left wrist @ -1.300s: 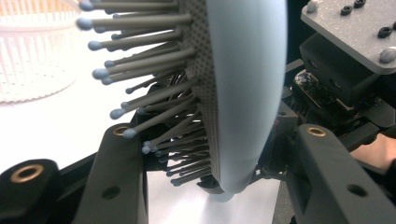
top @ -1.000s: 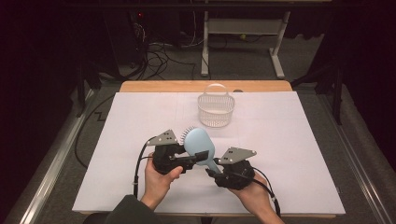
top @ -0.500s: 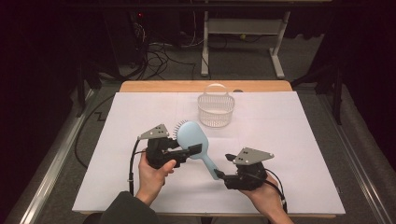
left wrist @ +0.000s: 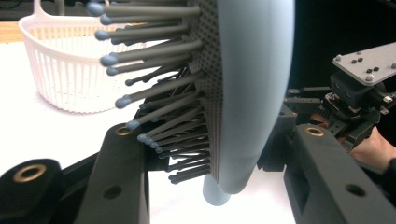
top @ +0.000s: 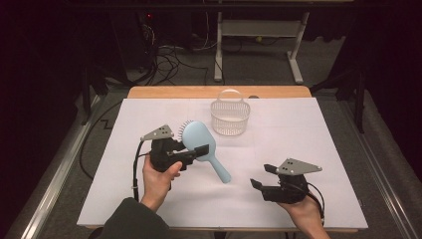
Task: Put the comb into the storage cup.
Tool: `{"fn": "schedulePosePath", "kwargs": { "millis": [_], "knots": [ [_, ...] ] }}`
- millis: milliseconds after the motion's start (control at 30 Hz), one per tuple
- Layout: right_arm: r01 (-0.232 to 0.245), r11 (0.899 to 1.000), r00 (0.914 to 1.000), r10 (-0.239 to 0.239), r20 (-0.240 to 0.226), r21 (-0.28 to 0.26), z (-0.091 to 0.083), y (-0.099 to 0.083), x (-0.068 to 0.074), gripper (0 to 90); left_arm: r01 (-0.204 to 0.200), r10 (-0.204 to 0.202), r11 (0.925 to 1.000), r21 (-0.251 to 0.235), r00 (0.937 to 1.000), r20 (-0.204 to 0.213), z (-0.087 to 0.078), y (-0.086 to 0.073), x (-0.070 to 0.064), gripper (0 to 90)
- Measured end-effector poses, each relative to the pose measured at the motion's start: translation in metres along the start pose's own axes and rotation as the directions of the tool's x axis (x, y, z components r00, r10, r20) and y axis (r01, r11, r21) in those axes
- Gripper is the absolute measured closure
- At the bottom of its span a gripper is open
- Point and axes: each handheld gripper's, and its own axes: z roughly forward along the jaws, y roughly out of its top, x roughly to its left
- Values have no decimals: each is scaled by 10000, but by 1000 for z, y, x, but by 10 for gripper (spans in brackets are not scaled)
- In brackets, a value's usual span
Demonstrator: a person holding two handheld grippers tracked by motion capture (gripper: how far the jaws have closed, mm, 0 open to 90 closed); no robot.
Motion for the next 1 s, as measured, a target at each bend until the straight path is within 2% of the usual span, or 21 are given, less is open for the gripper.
{"fn": "schedulePosePath", "kwargs": {
  "millis": [500,633,1000],
  "knots": [
    [-674,9952,9968,703,389,-711,-22,-28,-23,291,209,-210,9997,-88,9997,-102,-4,3,10,561],
    [-853,9913,9954,893,357,-1005,-29,-38,-28,271,237,-239,9997,-114,9996,-172,-6,5,12,560],
    [-1410,9738,9846,1567,775,-1786,-44,-63,-42,260,264,-269,9995,-178,9993,-242,-7,11,16,561]
  ]
}}
